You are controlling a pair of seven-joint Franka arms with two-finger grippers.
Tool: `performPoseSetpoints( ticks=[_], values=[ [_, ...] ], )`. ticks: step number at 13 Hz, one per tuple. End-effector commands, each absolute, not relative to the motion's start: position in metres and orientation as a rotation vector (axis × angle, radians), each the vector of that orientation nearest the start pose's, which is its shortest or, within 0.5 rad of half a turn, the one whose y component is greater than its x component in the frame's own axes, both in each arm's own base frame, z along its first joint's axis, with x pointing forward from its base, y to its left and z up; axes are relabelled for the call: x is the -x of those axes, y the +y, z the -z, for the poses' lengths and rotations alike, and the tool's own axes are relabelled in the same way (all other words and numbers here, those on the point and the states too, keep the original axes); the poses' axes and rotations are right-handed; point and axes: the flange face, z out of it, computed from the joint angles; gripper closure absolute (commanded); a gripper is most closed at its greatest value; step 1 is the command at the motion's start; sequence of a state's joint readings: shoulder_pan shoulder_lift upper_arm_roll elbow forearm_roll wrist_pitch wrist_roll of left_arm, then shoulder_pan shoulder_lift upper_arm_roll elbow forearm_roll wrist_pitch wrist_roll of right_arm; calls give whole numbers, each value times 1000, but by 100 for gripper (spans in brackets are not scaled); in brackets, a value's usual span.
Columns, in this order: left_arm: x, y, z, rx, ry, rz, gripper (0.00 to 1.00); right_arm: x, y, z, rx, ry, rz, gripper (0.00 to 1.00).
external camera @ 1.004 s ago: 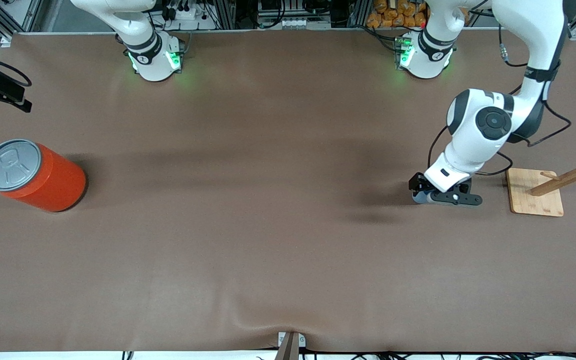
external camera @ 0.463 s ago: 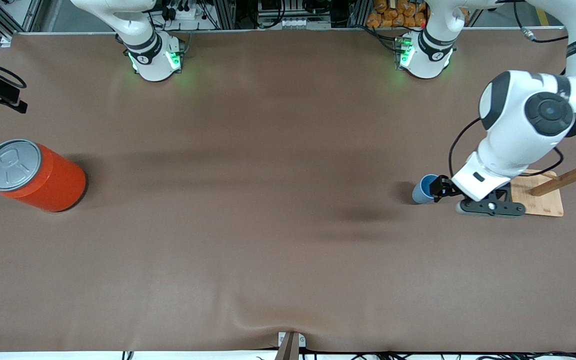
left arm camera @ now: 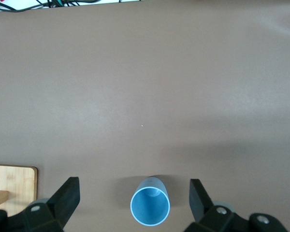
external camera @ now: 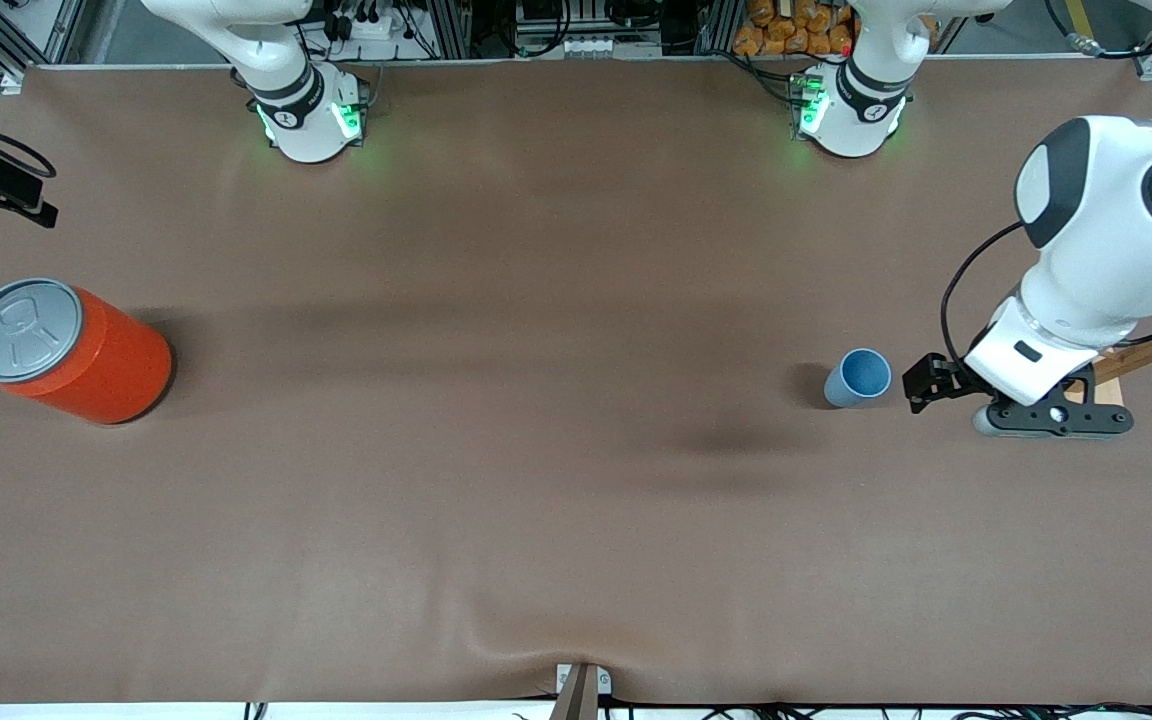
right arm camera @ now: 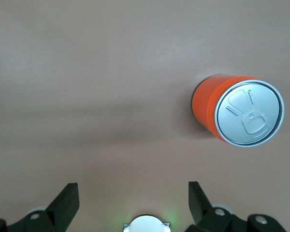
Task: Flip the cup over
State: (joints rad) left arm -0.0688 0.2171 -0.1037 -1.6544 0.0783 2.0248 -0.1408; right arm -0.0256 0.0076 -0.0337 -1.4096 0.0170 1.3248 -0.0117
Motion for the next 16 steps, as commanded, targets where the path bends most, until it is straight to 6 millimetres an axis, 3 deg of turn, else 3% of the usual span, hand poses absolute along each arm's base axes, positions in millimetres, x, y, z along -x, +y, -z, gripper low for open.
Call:
performPoseSetpoints(
  ticks=[1,4,6,8,11,12,16],
  values=[
    [-621,-91,-535,3147,35,243,0,-528,-30,-676,3109,70,-146,0],
    [-574,-73,-588,3151,-12,132,0,-528,-31,-676,3108,75,-146,0],
    [-546,-52,-609,3169,-81,66,0,-528,-30,-676,3109,70,-146,0],
    [-523,-46,-635,3167,-105,64,0,-528,-30,-676,3109,73,-146,0],
    [-533,-43,-638,3166,-93,91,0,-529,-30,-675,3108,73,-149,0],
    [-541,-34,-640,3164,-105,101,0,-528,-28,-675,3109,68,-149,0],
    [-542,-19,-641,3174,-32,105,0,-528,-29,-676,3109,70,-146,0]
  ],
)
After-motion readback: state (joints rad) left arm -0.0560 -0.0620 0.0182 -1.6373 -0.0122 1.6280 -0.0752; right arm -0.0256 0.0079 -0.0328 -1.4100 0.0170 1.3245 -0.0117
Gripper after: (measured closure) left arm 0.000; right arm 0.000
